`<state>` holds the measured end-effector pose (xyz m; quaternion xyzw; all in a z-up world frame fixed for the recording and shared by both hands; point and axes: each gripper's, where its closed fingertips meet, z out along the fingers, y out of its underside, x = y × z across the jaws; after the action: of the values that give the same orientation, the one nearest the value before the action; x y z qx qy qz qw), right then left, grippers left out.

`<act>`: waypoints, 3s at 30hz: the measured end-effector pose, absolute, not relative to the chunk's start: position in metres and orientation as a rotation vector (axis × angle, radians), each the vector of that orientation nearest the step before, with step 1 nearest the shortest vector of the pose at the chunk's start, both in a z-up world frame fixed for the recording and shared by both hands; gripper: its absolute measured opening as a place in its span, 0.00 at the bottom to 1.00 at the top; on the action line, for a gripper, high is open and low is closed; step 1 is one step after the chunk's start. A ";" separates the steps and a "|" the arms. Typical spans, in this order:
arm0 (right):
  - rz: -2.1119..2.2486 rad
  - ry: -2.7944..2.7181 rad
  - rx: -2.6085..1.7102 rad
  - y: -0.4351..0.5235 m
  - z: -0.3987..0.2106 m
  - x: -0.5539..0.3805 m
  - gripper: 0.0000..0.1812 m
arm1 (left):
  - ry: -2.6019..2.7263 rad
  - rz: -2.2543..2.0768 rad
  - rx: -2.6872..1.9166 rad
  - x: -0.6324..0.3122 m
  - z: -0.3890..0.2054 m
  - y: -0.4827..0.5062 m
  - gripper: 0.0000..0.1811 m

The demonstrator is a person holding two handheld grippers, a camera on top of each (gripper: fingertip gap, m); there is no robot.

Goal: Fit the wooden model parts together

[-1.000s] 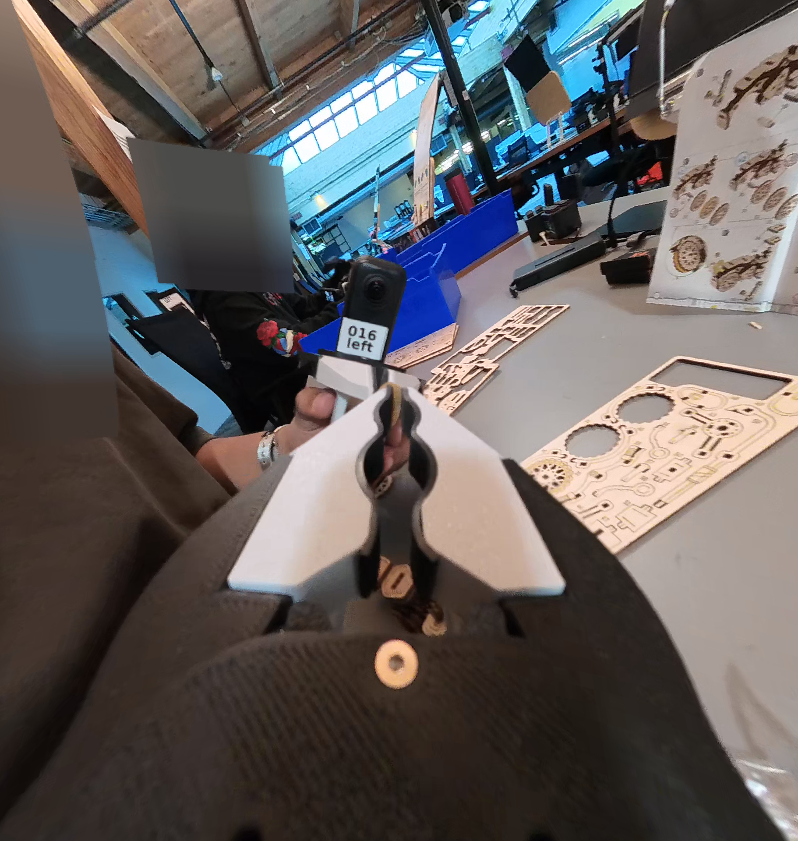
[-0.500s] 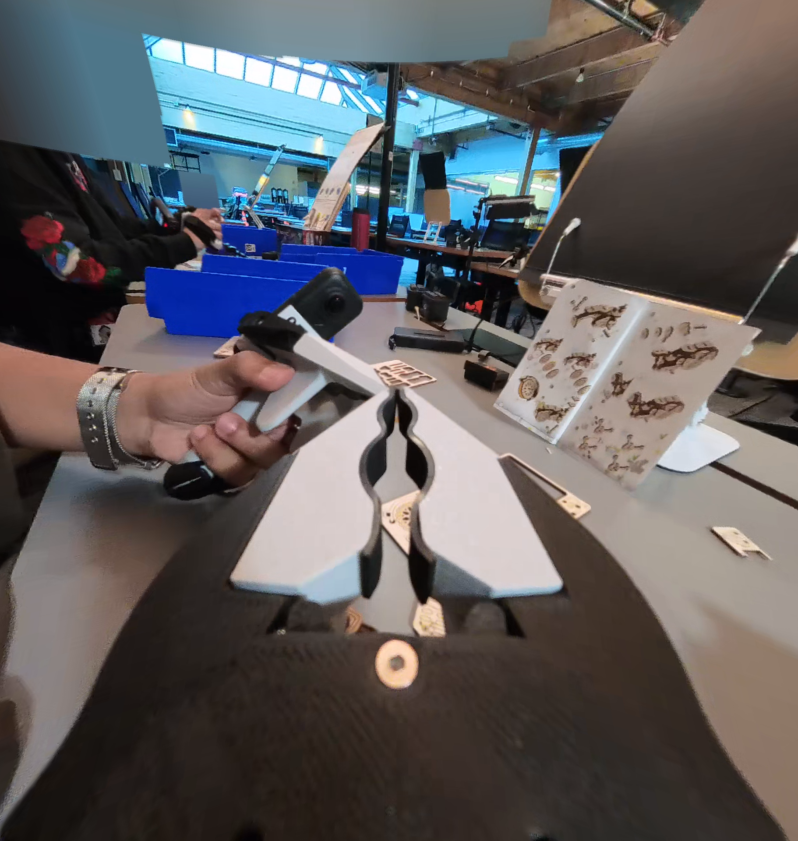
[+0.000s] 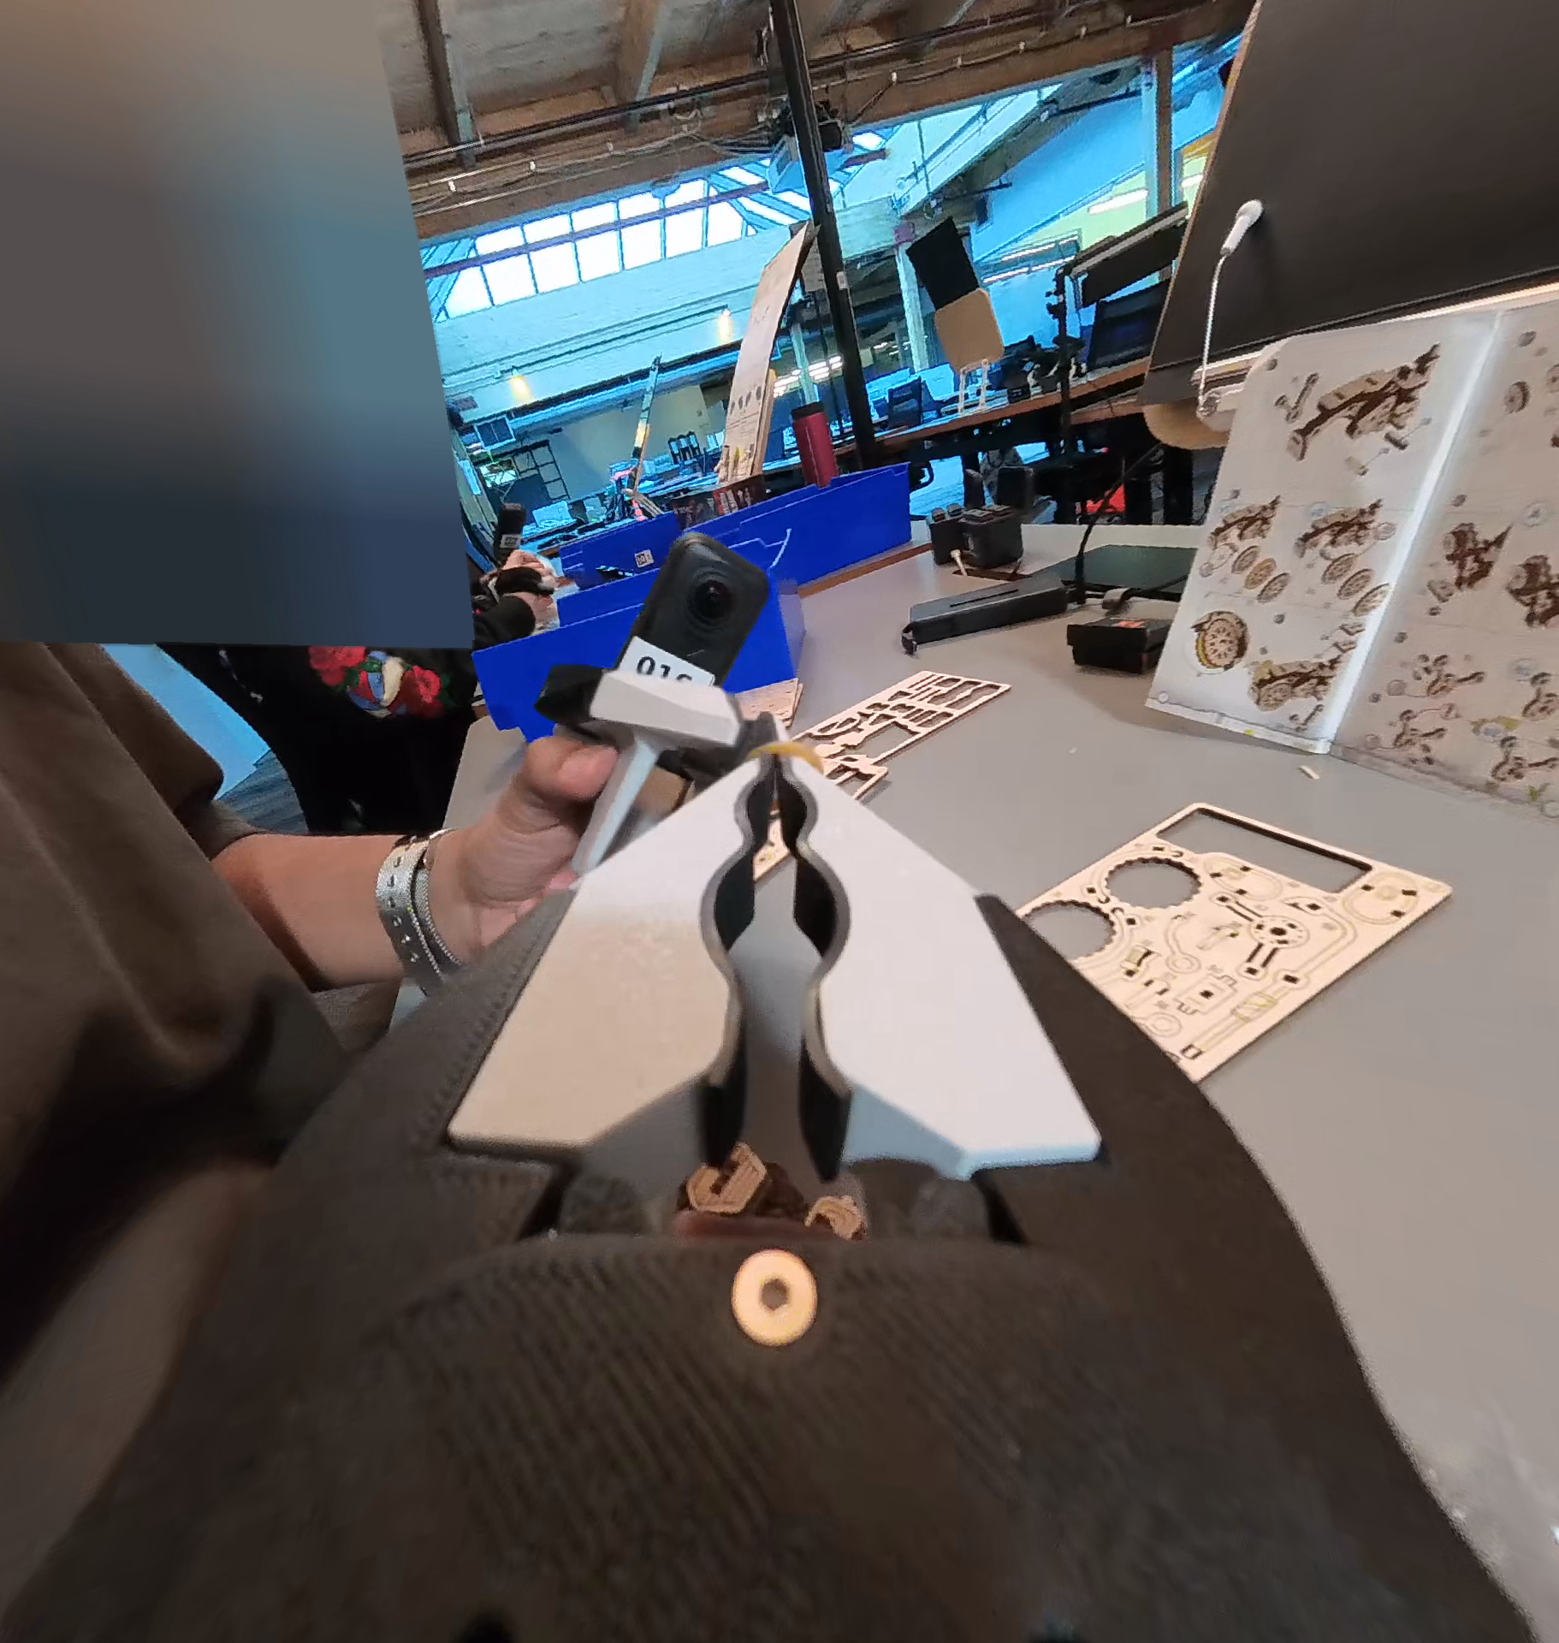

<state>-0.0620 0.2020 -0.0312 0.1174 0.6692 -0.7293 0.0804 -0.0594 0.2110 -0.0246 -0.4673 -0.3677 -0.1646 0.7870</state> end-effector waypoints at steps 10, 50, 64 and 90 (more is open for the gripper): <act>-2.195 2.031 0.352 0.202 -0.032 -0.064 0.00 | -0.795 -0.302 -1.049 -0.060 -0.027 0.212 0.04; -2.289 1.420 0.325 0.208 0.015 -0.044 0.00 | -0.630 -0.027 -1.101 -0.033 0.022 0.223 0.19; -2.266 1.459 0.276 0.209 0.013 -0.042 0.00 | -0.694 -0.138 -1.055 -0.044 0.007 0.211 0.00; -2.234 1.740 0.229 0.200 -0.006 -0.037 0.00 | -0.740 -0.380 -1.039 -0.039 -0.005 0.218 0.08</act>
<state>-0.0370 0.1995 -0.0061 0.0797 0.6057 -0.7775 0.1496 -0.0392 0.2184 -0.0047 -0.4820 -0.3434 -0.1762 0.7866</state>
